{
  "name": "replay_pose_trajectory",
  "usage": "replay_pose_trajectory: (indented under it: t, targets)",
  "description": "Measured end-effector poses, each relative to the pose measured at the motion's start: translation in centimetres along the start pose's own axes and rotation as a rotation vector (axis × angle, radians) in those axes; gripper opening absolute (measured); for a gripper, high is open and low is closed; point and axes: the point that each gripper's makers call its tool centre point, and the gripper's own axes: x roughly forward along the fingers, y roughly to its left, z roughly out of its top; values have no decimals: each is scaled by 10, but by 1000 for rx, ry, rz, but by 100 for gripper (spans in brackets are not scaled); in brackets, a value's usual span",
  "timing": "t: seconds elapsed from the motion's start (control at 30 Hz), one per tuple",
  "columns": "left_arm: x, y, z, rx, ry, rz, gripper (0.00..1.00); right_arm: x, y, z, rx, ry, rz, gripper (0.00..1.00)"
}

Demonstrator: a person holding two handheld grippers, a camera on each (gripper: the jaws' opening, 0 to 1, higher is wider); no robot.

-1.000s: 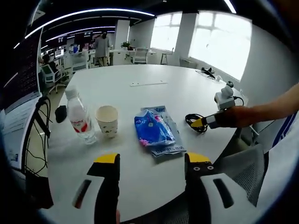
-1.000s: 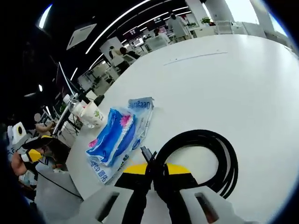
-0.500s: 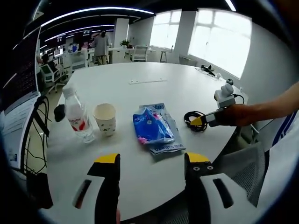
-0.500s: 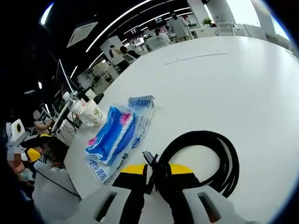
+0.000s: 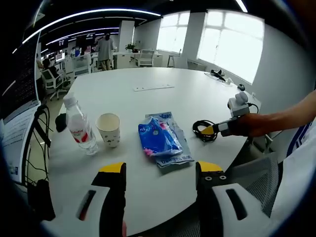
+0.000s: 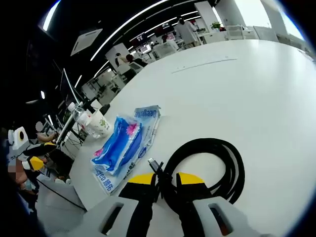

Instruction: Arrange the tabletop items into an orderly group along one side of the table until the central work area is clear of visible clutter.

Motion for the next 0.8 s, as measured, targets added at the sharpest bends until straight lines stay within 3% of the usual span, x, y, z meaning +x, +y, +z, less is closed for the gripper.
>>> replay_pose_trajectory:
  t: [0.8]
  targets:
    - [4,-8,2,-7,-6,-12,56,-13,-16,4,28,-13,-25,12]
